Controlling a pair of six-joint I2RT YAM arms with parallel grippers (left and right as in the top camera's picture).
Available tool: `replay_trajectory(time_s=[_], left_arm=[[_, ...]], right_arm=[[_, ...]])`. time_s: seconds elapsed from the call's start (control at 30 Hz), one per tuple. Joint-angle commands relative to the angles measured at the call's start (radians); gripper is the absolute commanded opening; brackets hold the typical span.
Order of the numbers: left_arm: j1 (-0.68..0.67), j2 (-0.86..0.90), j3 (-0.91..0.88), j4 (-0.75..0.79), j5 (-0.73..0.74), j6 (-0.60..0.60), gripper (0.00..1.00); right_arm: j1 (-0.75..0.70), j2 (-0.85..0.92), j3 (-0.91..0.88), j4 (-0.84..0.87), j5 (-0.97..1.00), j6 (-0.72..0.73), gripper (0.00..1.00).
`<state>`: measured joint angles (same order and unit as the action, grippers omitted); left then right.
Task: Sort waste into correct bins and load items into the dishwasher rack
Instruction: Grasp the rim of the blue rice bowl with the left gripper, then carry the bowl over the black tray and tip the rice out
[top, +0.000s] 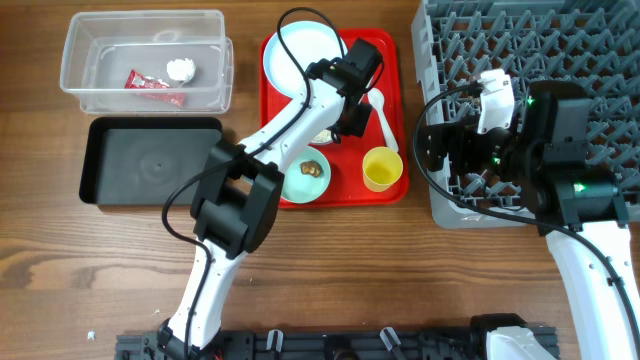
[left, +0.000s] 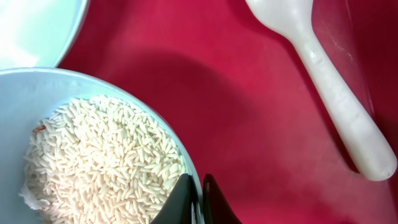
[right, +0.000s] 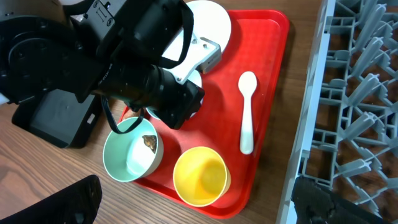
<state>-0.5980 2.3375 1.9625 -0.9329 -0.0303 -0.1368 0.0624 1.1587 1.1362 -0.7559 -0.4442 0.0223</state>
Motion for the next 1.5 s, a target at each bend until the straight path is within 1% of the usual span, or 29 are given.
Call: replay_trajectory(time_s=[0.0,0.13,0.3,0.43,0.6,0.77,0.9,1.07,1.13,1.17,1.23,1.33,1.4,1.47], left_arm=[[-0.009,0.016,-0.012,0.005,-0.005,-0.006,0.04],[-0.009,0.012,-0.012,-0.004,-0.005,-0.013,0.04],[-0.009,-0.03,-0.012,-0.03,0.02,-0.064,0.04],[-0.008,-0.127,-0.011,-0.026,0.044,-0.136,0.04],[0.014,-0.253,-0.011,-0.018,0.045,-0.176,0.04],[0.084,-0.378,-0.011,-0.073,0.074,-0.214,0.04],[0.169,-0.449,-0.011,-0.169,0.078,-0.216,0.04],[0.323,-0.491,-0.011,-0.322,0.079,-0.215,0.04],[0.387,-0.491,-0.012,-0.369,0.095,-0.207,0.04],[0.439,-0.49,-0.018,-0.397,0.132,-0.175,0.04],[0.491,-0.49,-0.027,-0.413,0.192,-0.123,0.04],[0.57,-0.49,-0.057,-0.418,0.275,-0.051,0.04],[0.632,-0.49,-0.089,-0.414,0.332,0.019,0.04],[0.682,-0.49,-0.121,-0.398,0.373,0.053,0.04]], right_arm=[[0.006,0.005,0.027,-0.001,0.011,0.004,1.0],[0.006,0.005,0.027,-0.001,0.011,0.004,1.0],[0.006,0.005,0.027,-0.001,0.027,0.004,1.0],[0.006,0.005,0.027,-0.001,0.029,0.004,1.0],[0.006,0.005,0.027,-0.001,0.029,0.004,1.0],[0.006,0.005,0.027,-0.001,0.029,0.004,1.0],[0.006,0.005,0.027,-0.001,0.029,0.005,1.0],[0.006,0.005,0.027,-0.001,0.029,0.005,1.0],[0.006,0.005,0.027,-0.001,0.029,0.005,1.0],[0.006,0.005,0.027,-0.001,0.029,0.005,1.0],[0.006,0.005,0.027,-0.002,0.029,0.006,1.0],[0.006,0.005,0.027,-0.002,0.029,0.005,1.0],[0.006,0.005,0.027,-0.005,0.029,0.005,1.0],[0.006,0.005,0.027,-0.005,0.029,0.005,1.0]])
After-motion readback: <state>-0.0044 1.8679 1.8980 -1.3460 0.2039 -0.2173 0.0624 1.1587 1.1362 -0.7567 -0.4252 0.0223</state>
